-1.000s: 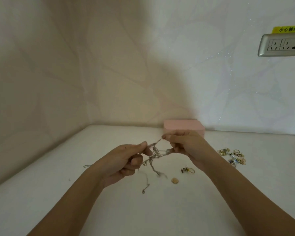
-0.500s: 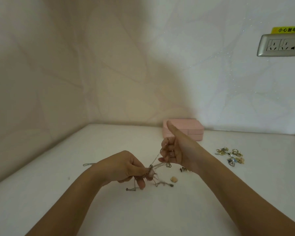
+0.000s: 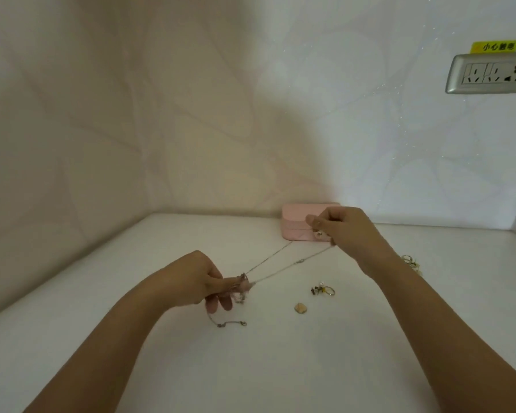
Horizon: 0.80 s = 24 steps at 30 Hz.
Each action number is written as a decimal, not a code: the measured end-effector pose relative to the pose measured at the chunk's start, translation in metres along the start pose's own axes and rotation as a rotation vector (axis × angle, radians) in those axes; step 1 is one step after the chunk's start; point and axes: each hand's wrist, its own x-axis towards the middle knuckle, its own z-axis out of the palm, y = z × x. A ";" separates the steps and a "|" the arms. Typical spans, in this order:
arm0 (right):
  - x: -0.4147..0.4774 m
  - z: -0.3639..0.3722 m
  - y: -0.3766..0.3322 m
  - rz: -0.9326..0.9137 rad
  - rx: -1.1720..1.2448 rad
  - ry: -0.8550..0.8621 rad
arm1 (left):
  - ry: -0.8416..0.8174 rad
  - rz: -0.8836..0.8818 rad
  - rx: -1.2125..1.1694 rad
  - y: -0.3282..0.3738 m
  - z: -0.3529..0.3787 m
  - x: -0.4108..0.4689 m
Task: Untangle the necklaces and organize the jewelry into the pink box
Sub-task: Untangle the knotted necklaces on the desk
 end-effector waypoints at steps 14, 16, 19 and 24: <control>0.012 -0.021 0.026 0.418 0.432 -0.064 | -0.111 0.048 -0.334 -0.032 -0.023 -0.004; 0.011 -0.020 0.028 0.477 0.405 -0.093 | -0.097 0.035 -0.451 -0.036 -0.025 -0.002; 0.011 -0.020 0.029 0.507 0.337 -0.157 | -0.119 0.042 -0.585 -0.043 -0.031 -0.003; 0.014 -0.023 0.031 0.445 0.223 -0.069 | -0.195 -0.006 -0.483 -0.057 -0.038 -0.008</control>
